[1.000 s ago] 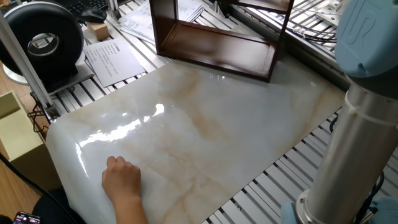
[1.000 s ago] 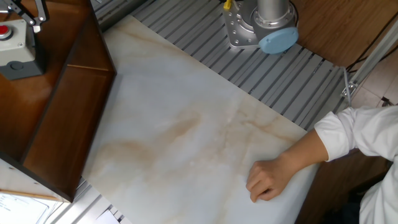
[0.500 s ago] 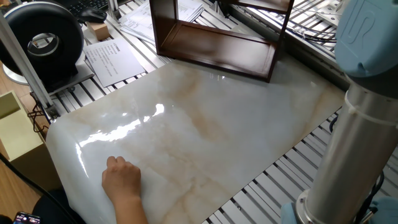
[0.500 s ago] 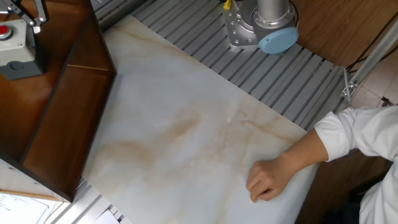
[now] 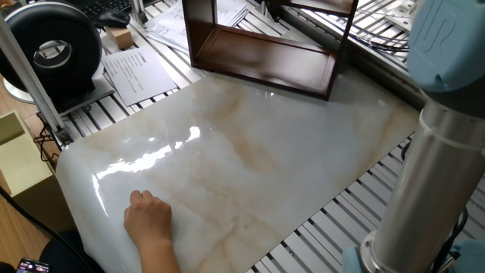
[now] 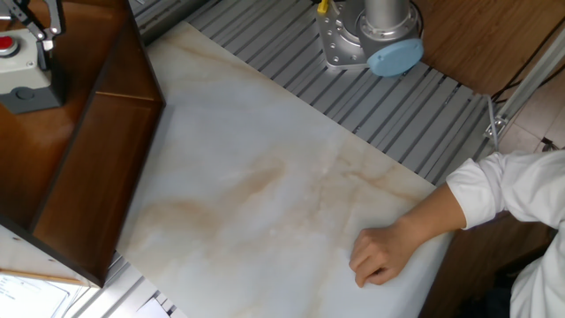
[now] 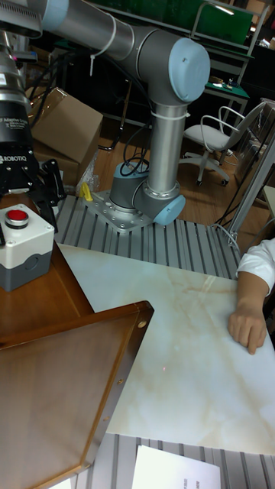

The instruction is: Take the object down from the shelf

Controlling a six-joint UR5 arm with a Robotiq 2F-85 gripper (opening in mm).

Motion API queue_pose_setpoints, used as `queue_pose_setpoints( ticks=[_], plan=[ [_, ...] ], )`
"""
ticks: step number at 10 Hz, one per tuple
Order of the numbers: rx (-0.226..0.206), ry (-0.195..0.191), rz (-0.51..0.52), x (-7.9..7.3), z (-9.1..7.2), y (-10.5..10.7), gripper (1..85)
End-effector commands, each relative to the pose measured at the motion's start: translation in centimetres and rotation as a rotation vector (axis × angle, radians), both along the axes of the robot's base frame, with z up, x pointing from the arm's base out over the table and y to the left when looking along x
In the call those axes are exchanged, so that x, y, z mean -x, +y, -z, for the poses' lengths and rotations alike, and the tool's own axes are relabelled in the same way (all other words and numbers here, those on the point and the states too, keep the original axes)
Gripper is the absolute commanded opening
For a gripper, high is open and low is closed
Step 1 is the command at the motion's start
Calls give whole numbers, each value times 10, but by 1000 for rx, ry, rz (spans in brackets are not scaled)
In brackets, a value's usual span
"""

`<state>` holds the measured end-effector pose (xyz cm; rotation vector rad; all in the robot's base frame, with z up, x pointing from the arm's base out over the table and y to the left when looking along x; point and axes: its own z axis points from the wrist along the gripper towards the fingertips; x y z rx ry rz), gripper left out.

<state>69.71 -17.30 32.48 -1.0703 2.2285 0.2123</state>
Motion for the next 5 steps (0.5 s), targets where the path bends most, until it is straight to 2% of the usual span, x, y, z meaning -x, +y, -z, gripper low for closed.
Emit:
queue_pose_setpoints(
  ticks=[1, 2, 5],
  plan=[
    [38, 36, 37, 4, -2, -17, 10],
    [58, 65, 56, 9, -3, -23, 10],
    [76, 130, 100, 21, -13, -24, 10]
  ],
)
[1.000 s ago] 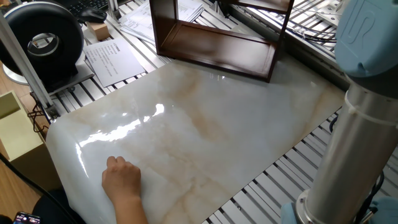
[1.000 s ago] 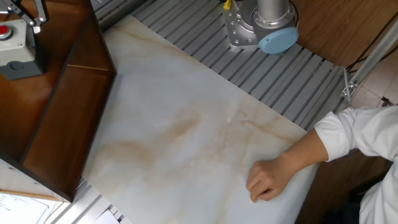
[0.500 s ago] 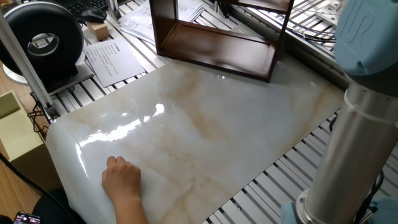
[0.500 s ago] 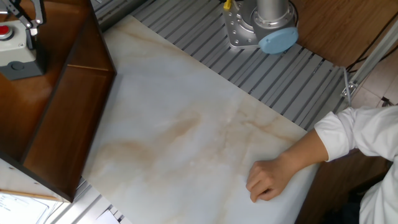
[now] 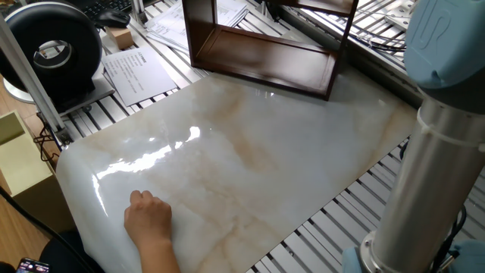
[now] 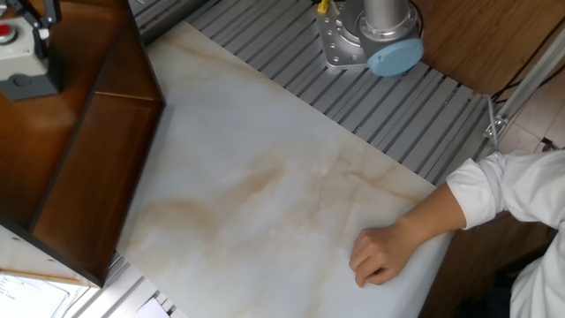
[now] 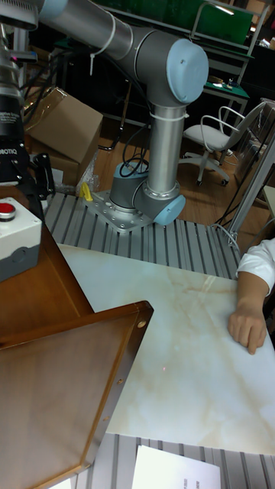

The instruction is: Take the object down from the shelf

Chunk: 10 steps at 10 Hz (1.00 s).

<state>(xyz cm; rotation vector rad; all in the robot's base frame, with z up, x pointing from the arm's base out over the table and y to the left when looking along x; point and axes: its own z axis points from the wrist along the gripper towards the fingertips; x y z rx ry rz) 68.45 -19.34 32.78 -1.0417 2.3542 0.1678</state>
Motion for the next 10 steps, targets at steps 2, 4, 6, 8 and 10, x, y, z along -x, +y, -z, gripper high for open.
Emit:
queue_pose_setpoints(
  ticks=[2, 4, 6, 8, 10],
  plan=[
    [23, 67, 77, 11, -14, 3, 10],
    [32, 92, 120, 14, -21, 8, 10],
    [27, 114, 181, 15, -39, 20, 10],
    [7, 127, 272, 12, -55, 44, 10],
    [-9, 128, 367, 7, -70, 68, 10]
  ],
)
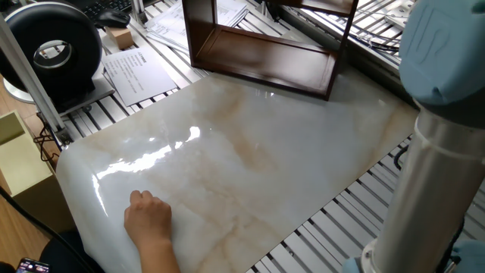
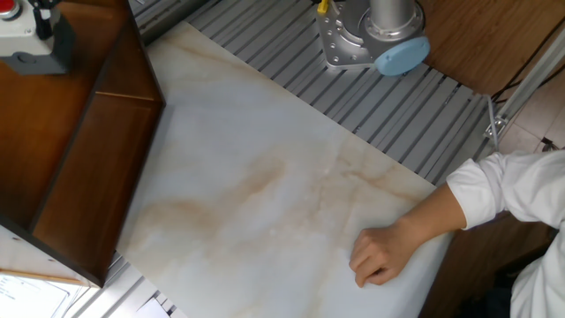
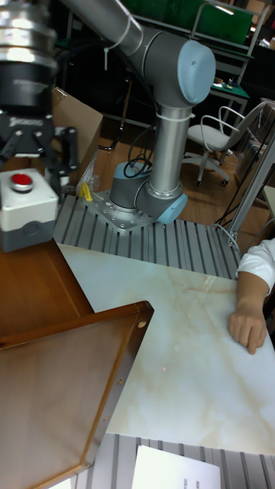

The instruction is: Take the object down from the shelf

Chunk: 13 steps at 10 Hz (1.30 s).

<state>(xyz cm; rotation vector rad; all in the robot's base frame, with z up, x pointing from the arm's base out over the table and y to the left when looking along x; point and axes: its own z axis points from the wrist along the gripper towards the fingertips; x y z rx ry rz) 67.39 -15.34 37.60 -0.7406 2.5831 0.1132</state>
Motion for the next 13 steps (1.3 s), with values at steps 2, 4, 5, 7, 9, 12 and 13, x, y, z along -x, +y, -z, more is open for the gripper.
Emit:
queue_pose_setpoints(
  ticks=[2, 4, 5, 7, 9, 12, 13],
  plan=[
    [-50, 2, 188, -4, -36, 48, 10],
    [-56, 11, 222, -1, -37, 57, 10],
    [-47, 24, 224, 5, -37, 54, 10],
    [-33, 30, 234, 10, -43, 42, 10],
    [-72, 20, 246, 3, -45, 50, 10],
    [-148, 98, 320, 9, -32, 65, 10],
    [-152, 160, 349, 21, -22, 68, 10]
  ],
)
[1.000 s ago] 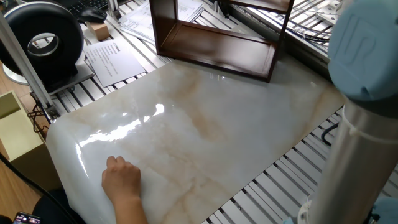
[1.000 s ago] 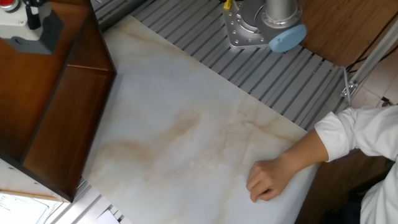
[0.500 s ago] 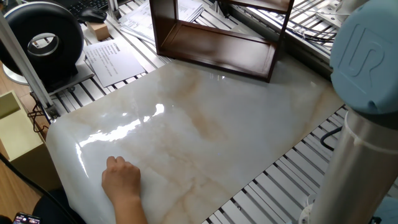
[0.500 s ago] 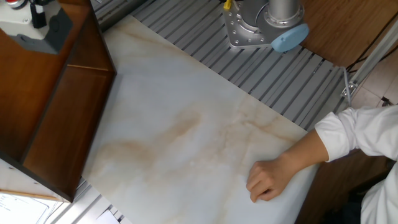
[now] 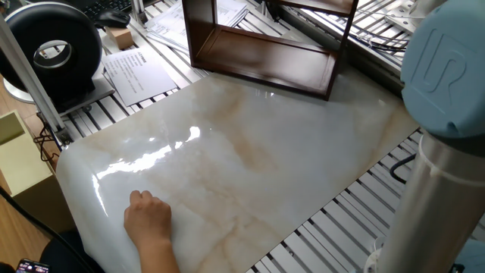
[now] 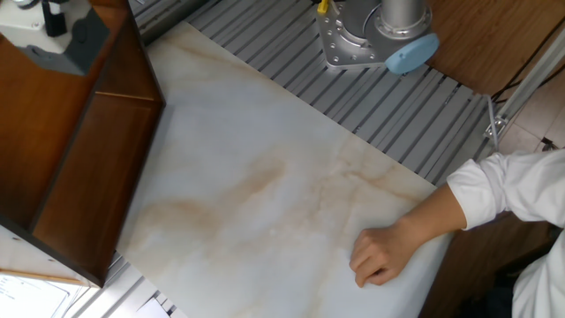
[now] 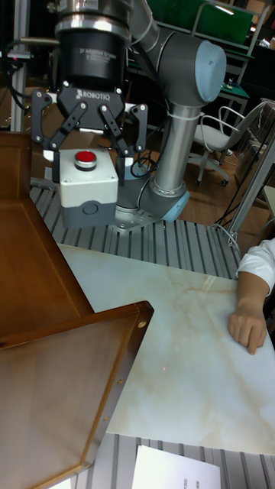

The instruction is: Take the object down from the shelf

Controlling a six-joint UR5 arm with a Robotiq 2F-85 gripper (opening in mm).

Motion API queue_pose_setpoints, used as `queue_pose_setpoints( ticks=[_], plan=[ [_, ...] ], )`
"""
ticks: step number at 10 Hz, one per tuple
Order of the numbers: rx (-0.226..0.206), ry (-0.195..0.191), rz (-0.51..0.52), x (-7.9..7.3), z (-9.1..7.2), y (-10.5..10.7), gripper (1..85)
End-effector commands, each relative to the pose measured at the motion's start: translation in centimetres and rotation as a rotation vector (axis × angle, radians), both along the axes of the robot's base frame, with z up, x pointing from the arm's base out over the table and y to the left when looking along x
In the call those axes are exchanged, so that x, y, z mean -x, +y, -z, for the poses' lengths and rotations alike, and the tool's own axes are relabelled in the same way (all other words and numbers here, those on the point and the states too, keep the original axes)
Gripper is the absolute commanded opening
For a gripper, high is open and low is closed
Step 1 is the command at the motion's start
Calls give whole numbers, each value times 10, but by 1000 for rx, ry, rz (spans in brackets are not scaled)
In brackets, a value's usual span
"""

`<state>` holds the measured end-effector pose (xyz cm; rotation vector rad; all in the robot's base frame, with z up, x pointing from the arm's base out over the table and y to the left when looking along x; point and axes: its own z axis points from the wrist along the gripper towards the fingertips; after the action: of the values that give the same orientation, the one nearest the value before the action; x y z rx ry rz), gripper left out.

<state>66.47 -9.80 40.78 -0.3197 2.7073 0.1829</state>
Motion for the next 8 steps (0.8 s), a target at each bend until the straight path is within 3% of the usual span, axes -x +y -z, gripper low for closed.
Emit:
queue_pose_setpoints(
  ticks=[1, 2, 3, 4, 6, 7, 8],
  plan=[
    [-68, 133, 59, 21, 13, 14, 10],
    [-106, 160, 54, 21, 13, 20, 10],
    [-70, 161, 31, 16, 12, 4, 10],
    [-3, 177, 69, 13, 18, -21, 10],
    [-2, 170, 98, 7, 21, -24, 10],
    [-22, 190, 119, 13, 23, -18, 10],
    [-4, 201, 142, 23, 21, -19, 10]
  ],
)
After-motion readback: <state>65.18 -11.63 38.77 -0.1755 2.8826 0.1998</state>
